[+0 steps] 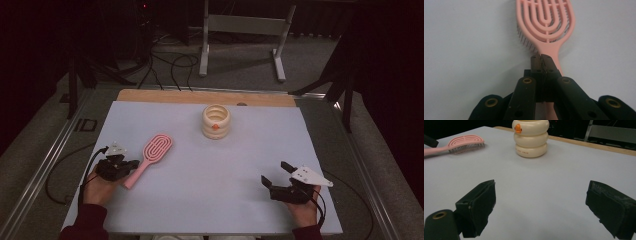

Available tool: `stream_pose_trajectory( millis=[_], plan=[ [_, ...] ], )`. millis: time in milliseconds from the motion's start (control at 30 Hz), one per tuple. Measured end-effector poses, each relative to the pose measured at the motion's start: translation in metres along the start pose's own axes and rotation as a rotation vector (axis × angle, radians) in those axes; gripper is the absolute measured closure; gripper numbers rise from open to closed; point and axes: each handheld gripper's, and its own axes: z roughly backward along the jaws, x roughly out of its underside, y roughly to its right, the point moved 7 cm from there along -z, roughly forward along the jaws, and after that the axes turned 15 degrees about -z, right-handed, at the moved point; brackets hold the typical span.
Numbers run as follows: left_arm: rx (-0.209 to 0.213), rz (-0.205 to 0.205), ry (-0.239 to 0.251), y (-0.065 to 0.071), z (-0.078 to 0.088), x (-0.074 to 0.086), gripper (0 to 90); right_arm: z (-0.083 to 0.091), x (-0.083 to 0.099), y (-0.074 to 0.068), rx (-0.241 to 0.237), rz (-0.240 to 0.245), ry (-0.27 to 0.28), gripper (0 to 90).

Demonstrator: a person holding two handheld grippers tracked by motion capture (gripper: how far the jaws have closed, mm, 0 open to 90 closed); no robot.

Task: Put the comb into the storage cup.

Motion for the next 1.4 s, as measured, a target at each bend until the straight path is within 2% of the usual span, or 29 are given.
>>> stream_pose_trajectory(
  millis=[200,367,433,500,533,567,633,733,833,867,900,1033,1100,1400],
  plan=[
    [-0.013,-0.001,0.013,0.0,0.001,-0.002,87.9,0.0,0.0,0.0,0.0,0.0,0.003,9.4],
    [-0.033,-0.001,0.077,0.002,0.013,-0.011,85.0,0.0,0.0,0.001,0.001,0.0,0.005,9.4],
    [-0.027,-0.004,0.129,0.005,0.021,-0.018,81.6,0.001,-0.001,0.001,0.0,0.001,0.008,9.4],
    [-0.039,-0.011,0.176,0.008,0.029,-0.024,79.5,0.001,-0.001,0.001,0.001,0.001,0.008,9.4],
    [-0.039,-0.011,0.176,0.008,0.029,-0.024,77.7,0.001,-0.001,0.001,0.001,0.001,0.008,9.4],
    [-0.063,-0.011,0.227,0.011,0.037,-0.03,77.7,0.001,-0.001,0.001,0.001,0.002,0.009,9.4],
    [-0.088,0.003,0.275,0.012,0.045,-0.033,68.2,0.001,-0.001,0.001,0.002,0.0,0.012,9.4],
    [-0.117,0.015,0.39,0.016,0.06,-0.035,57.5,0.002,-0.002,0.001,0.001,0.0,0.017,9.3],
    [-0.142,0.014,0.461,0.019,0.073,-0.033,48.1,0.002,-0.002,0.001,0.0,0.002,0.021,9.3],
    [-0.138,0.01,0.484,0.02,0.077,-0.032,47.6,0.002,-0.002,0.001,0.001,0.002,0.022,9.3],
    [-0.152,0.011,0.5,0.021,0.08,-0.031,45.1,0.003,-0.002,0.001,0.0,0.001,0.023,9.4],
    [-0.244,0.007,0.496,0.017,0.089,-0.024,23.5,0.003,-0.003,0.0,0.0,0.009,0.028,9.4],
    [-0.269,0.017,0.493,0.016,0.094,-0.021,19.3,0.004,-0.004,0.0,-0.002,0.014,0.031,9.4],
    [-0.286,0.022,0.444,0.013,0.098,-0.009,9.5,0.009,-0.009,0.007,0.002,-0.001,0.051,9.4]
  ],
)
